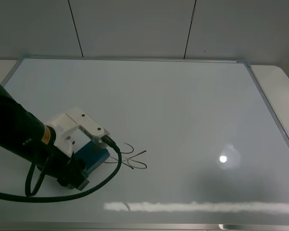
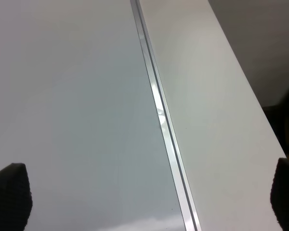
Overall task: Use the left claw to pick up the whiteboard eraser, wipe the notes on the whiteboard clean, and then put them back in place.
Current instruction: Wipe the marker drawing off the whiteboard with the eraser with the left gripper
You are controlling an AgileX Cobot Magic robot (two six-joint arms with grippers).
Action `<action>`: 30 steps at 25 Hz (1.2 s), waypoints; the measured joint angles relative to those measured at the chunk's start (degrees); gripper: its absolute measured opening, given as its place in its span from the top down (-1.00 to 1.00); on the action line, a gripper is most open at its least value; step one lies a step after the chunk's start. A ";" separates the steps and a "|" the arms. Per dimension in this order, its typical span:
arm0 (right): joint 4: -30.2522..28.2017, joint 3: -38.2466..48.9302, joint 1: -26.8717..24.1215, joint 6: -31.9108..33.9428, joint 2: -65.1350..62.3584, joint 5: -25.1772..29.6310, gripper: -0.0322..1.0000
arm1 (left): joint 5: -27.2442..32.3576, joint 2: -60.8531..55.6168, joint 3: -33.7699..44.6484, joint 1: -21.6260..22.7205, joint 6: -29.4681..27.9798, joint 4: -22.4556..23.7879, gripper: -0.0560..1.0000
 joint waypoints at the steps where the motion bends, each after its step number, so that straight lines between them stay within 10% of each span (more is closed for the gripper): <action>1: 0.00 0.00 0.00 0.00 0.00 0.00 -0.98 | -0.44 1.54 -0.19 -1.36 0.29 -0.06 -0.16; 11: 0.00 0.00 0.00 0.00 0.00 0.00 -0.98 | 3.03 15.81 -14.76 -12.88 9.53 -1.23 -0.16; 20: 0.00 0.00 0.00 0.00 0.00 0.00 -0.98 | 8.25 24.54 -25.56 -13.29 21.75 -6.01 -0.15; 30: 0.00 0.00 0.00 0.00 0.00 0.00 -0.98 | 5.52 25.40 -26.40 -11.94 22.99 -5.53 -0.15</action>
